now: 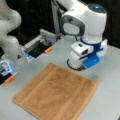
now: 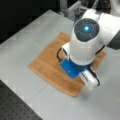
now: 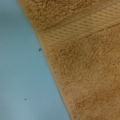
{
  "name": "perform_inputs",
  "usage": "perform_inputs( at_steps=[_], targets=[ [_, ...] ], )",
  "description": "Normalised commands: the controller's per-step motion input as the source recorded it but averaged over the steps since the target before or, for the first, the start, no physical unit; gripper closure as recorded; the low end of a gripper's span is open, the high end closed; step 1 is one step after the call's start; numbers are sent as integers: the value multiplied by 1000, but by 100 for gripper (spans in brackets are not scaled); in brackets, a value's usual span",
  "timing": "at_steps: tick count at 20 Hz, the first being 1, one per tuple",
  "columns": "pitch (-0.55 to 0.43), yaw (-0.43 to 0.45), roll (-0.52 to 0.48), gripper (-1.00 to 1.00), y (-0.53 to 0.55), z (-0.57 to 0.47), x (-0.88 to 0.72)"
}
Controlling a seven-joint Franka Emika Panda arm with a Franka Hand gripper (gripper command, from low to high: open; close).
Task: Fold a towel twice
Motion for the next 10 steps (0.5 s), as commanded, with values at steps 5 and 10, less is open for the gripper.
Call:
perform_inputs(
  at_steps=[5,10],
  targets=[
    [-29,-78,-154,-100,128,-152,268],
    [-111,-76,-152,-100,89,-232,275]
  ],
)
